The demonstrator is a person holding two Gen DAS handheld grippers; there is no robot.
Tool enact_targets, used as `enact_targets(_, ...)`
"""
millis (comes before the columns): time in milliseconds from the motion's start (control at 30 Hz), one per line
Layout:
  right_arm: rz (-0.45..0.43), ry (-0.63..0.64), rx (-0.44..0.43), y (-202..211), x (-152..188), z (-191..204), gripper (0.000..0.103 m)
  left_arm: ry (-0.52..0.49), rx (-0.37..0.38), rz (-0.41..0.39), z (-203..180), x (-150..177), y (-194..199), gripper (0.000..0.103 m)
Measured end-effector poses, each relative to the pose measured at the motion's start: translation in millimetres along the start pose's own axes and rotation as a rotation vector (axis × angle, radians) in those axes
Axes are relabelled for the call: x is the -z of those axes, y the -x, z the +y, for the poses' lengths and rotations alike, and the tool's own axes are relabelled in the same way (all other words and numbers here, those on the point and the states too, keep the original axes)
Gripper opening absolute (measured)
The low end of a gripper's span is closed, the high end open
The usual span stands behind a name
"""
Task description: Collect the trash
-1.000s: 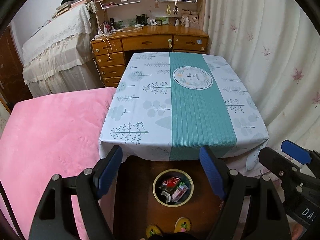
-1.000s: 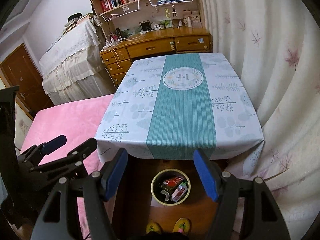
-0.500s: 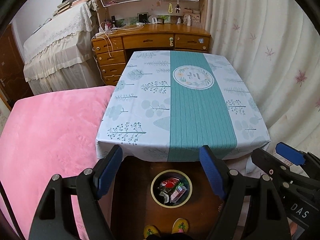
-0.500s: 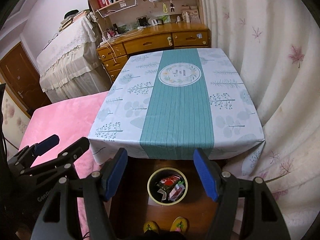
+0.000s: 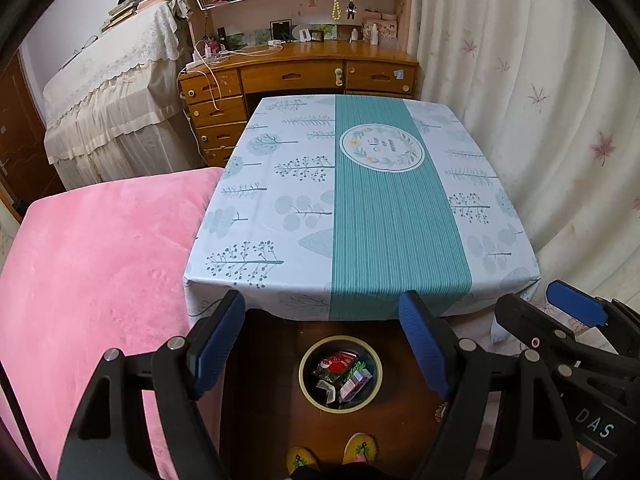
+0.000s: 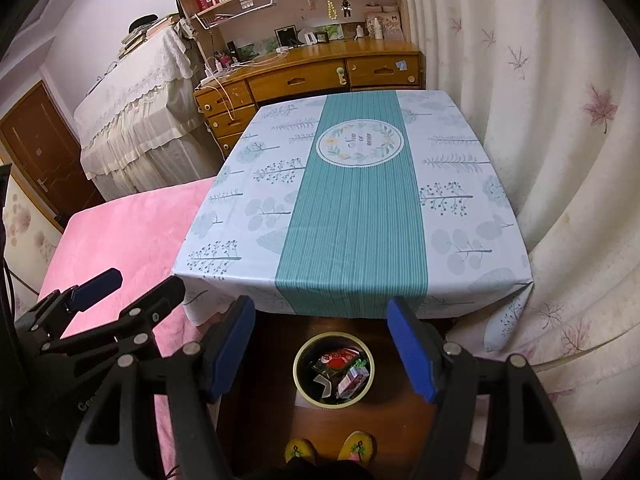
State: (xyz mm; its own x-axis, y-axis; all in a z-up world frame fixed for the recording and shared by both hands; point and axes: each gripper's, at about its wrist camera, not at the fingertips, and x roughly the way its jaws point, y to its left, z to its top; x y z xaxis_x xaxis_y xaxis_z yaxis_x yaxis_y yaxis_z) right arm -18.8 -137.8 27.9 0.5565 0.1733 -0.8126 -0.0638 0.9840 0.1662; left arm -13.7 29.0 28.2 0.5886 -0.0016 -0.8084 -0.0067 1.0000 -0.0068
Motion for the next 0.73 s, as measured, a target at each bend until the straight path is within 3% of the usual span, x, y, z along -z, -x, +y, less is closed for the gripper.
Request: enact_targets(733, -0.002, -0.003, -0.001, -1.1, 0.8, -3.6, 0.069, -0.002, 0.008, 0.014, -8.0, 3.7, -7.9, 0.078)
